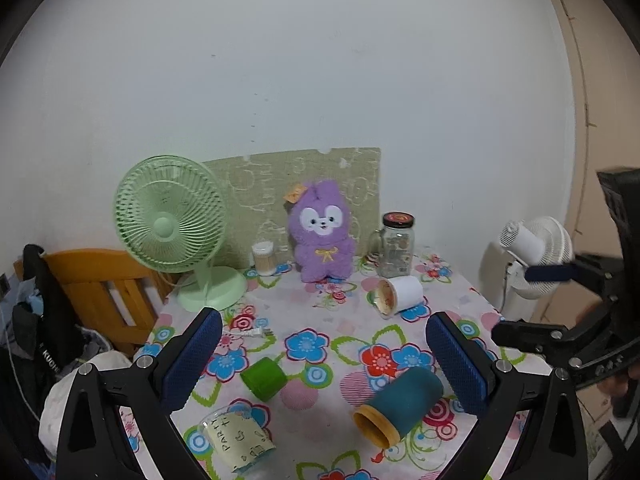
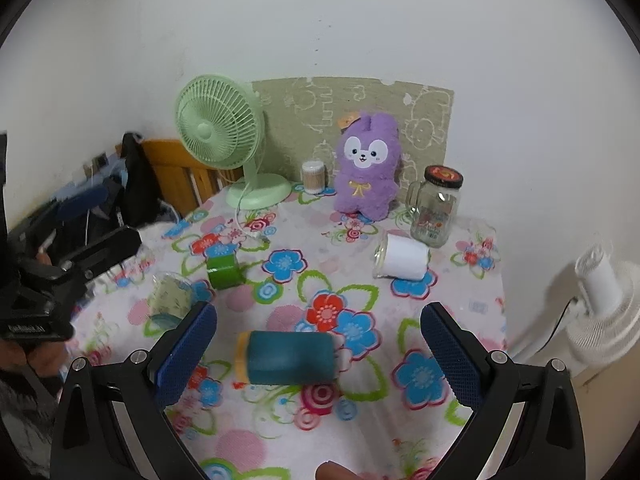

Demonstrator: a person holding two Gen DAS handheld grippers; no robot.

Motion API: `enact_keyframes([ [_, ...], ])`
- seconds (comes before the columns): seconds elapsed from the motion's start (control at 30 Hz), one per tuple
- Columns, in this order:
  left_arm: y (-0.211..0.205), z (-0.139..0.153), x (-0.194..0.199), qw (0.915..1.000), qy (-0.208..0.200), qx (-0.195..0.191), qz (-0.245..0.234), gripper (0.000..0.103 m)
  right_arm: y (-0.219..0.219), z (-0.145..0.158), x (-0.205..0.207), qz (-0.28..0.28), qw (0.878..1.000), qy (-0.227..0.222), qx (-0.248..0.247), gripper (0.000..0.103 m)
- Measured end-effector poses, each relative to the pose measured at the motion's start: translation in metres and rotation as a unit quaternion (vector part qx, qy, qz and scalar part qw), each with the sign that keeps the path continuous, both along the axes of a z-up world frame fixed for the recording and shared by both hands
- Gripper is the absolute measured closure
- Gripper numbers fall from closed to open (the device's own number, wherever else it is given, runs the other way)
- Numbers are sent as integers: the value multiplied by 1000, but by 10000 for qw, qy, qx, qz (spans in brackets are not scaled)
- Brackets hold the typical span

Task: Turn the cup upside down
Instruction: 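Move the right gripper toward the white cup lying on its side, then close the right gripper around the body of the white cup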

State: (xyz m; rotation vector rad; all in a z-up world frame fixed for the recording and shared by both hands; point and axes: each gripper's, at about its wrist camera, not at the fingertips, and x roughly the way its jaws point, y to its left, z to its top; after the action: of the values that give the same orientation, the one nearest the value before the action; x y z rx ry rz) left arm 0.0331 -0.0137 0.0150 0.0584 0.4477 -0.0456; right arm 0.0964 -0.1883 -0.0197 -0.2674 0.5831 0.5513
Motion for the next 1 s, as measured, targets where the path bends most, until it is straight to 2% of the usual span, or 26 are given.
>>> enact_keyframes([
  [0.07,-4,1,6,9998,42,135,-127,0,-1,2,9,110,9992,-183,-349,0],
  [0.23,-13,1,32,9981,105,557,-252,0,-15,1,42,278,9982,-161,-497,0],
  [0.3,-18,-5,49,9962,325,684,-439,0,-17,-3,55,362,9971,-145,-651,0],
  [0.4,-29,-18,78,9893,774,976,-757,0,-15,-12,77,710,9908,-191,-1135,0],
  [0.53,-48,-40,112,9766,1089,1545,-1027,0,-10,-26,111,1377,9764,-36,-1664,0],
  [0.63,-59,-53,135,9693,1261,1774,-1147,0,-5,-37,136,1747,9663,182,-1880,0],
  [0.73,-65,-66,158,9635,1521,1845,-1206,0,5,-49,164,2113,9530,391,-2135,0],
  [0.87,-75,-83,184,9526,1803,2068,-1312,0,21,-77,201,2469,9284,560,-2721,0],
  [1.0,-79,-94,204,9456,1978,2235,-1295,0,37,-99,227,2757,9003,518,-3329,1],
])
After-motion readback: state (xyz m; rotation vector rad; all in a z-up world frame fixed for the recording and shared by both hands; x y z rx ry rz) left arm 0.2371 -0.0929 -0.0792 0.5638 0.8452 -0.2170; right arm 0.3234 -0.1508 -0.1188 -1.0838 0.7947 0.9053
